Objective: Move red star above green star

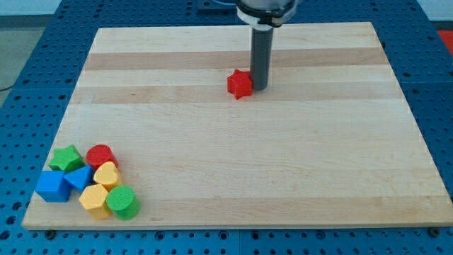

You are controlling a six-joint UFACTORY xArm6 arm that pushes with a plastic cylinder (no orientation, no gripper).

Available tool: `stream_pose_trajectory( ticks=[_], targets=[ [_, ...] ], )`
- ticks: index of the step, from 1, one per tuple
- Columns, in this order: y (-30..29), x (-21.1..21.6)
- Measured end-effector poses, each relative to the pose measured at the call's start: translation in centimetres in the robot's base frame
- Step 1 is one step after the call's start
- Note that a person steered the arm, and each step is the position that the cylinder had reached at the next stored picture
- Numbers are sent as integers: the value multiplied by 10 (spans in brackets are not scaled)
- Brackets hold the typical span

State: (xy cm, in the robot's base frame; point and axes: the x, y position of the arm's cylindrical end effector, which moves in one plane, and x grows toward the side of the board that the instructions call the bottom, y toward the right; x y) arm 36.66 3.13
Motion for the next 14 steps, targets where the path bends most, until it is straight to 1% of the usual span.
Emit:
stream_pose_trajectory(
  ticks=[1,2,3,4,6,7,9,10,11,12,13,14],
  targets=[
    [-28,-16],
    [-63,-22],
    [-73,-12],
    [-73,17],
    [-73,51],
    [-76,54],
    [-127,62],
    [-133,69],
    [-125,83],
    [-130,84],
    [-146,84],
    [-179,84]
  ],
)
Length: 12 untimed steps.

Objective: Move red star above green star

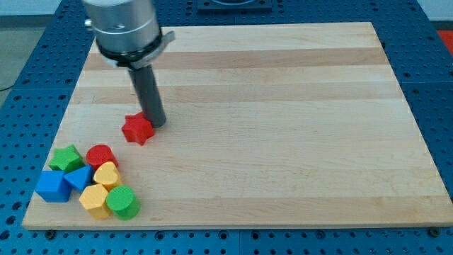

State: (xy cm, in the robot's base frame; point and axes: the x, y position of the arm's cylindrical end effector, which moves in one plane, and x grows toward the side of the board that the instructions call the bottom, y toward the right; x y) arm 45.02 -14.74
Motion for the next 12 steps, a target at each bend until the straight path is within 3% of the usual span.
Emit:
stream_pose_trajectory(
  ticks=[2,6,9,12],
  targets=[
    [45,22],
    [-38,24],
    [-52,-11],
    [-90,-8]
  ],
)
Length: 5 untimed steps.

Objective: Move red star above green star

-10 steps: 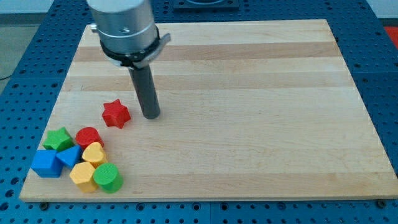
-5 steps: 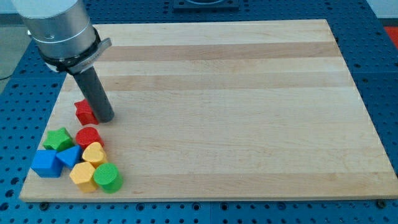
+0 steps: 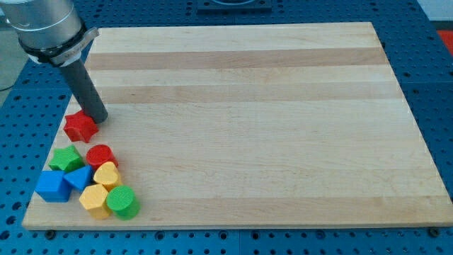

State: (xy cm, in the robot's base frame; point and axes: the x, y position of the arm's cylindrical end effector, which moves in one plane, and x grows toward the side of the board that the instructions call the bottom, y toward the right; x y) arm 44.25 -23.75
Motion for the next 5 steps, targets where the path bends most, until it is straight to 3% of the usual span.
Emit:
stream_pose_trajectory(
  ticks=[3,5],
  targets=[
    [0,25],
    [-2,-23]
  ],
)
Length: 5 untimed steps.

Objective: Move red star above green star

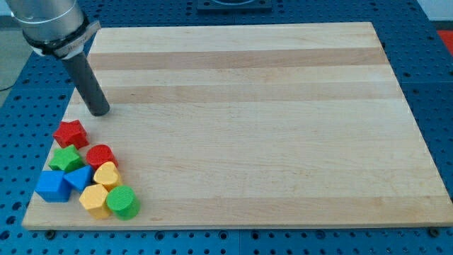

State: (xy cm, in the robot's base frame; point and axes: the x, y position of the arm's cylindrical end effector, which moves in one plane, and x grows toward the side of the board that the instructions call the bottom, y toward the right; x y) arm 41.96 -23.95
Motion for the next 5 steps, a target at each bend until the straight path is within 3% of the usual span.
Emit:
stream_pose_trajectory(
  ticks=[5],
  targets=[
    [-30,28]
  ],
)
